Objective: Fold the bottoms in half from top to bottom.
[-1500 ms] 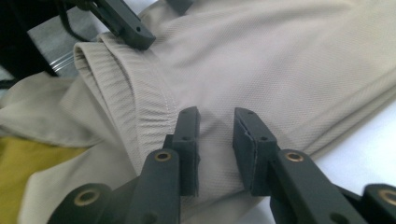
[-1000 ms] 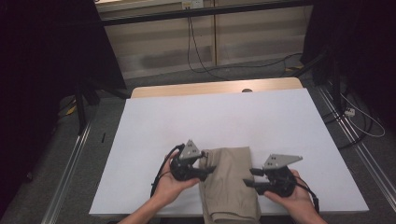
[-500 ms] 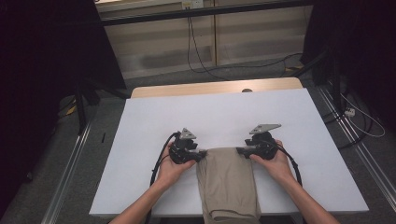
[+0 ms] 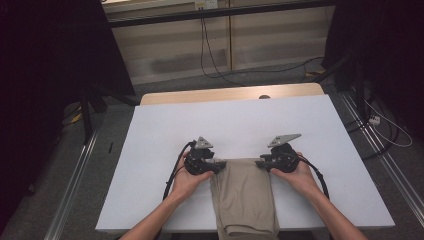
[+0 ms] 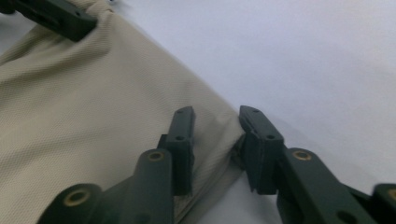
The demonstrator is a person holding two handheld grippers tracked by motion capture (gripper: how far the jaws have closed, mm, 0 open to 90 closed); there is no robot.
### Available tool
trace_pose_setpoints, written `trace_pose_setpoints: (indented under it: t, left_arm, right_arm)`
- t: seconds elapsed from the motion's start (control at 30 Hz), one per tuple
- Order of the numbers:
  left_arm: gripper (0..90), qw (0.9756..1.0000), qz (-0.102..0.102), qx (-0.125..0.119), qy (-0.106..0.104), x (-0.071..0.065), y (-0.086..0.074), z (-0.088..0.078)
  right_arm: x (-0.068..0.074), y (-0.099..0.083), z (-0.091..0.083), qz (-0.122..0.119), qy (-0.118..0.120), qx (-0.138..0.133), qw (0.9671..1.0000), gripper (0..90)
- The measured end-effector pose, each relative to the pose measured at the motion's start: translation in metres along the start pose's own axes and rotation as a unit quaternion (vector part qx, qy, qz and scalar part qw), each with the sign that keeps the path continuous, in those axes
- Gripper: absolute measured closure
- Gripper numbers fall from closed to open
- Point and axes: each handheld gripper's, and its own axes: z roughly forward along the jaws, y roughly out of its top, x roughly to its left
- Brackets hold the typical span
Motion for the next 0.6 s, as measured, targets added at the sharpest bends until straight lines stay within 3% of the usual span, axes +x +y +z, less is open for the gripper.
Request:
trace_pose_setpoints:
  t: [0.13,0.17,0.23,0.37,0.5,0.6]
  left_arm:
    - [37.0,0.9997,0.024,0.004,0.006,-0.004,-0.002,0.0]
    - [40.1,0.9997,0.023,0.004,-0.002,-0.005,-0.002,-0.001]
    - [54.7,0.9992,0.03,0.007,-0.027,-0.005,-0.003,-0.004]
    - [75.9,0.998,0.019,0.011,-0.06,-0.005,-0.005,-0.006]
    - [80.4,0.9977,0.0,0.02,-0.065,-0.008,-0.003,-0.008]
    - [80.8,0.9974,-0.024,-0.003,-0.068,-0.003,0.002,-0.014]
  right_arm:
    - [0.0,0.0,-0.001,0.007,0.018,0.007,0.9998,76.4]
    - [0.0,0.0,-0.001,0.006,0.022,0.007,0.9997,78.3]
    - [0.0,-0.001,-0.001,0.011,0.034,0.01,0.9993,81.0]
    - [0.003,-0.001,-0.002,0.021,0.029,0.009,0.9993,83.9]
    - [0.007,-0.002,-0.004,0.024,0.022,0.005,0.9995,85.2]
    - [0.009,-0.001,-0.009,0.033,0.016,-0.01,0.9993,85.7]
